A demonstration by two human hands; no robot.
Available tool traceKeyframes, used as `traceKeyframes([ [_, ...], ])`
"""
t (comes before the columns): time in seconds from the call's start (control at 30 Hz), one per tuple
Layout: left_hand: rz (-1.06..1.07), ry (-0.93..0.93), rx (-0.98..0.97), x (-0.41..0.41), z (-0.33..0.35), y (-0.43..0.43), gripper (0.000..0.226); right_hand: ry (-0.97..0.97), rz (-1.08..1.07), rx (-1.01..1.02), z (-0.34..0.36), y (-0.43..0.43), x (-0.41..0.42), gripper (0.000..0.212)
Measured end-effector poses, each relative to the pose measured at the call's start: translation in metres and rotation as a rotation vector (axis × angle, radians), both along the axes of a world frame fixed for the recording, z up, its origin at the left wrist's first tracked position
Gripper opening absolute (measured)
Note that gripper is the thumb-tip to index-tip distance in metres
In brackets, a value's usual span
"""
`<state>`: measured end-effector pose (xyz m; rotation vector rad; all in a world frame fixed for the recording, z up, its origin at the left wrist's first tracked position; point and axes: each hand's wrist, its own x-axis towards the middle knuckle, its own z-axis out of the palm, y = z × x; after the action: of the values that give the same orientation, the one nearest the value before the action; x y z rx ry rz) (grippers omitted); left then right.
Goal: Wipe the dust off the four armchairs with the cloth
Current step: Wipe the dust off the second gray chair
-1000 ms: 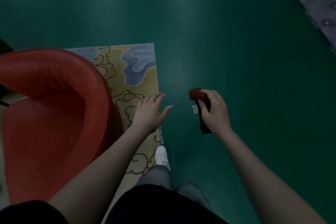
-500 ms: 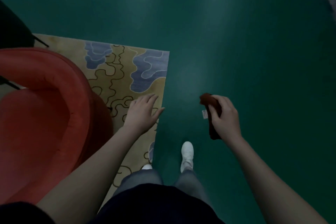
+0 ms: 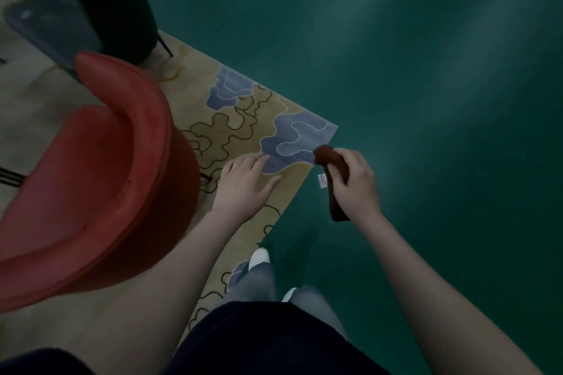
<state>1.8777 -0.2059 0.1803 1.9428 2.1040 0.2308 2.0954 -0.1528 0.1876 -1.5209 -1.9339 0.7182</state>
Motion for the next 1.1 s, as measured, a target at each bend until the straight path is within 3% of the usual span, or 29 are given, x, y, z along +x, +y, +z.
traceKeyframes([
  [0.3,0.204,-0.03,0.005,-0.045,-0.016,0.088,0.057,-0.053,0.16,-0.058,-0.011,0.12,-0.047,0.027],
  [0.67,0.235,-0.077,-0.009,-0.103,-0.012,0.237,0.059,-0.165,0.21,-0.06,-0.007,0.276,-0.088,0.025],
  [1.1,0.469,-0.014,-0.049,-0.149,-0.018,0.372,0.059,-0.139,0.453,-0.062,-0.015,0.473,-0.165,0.026],
])
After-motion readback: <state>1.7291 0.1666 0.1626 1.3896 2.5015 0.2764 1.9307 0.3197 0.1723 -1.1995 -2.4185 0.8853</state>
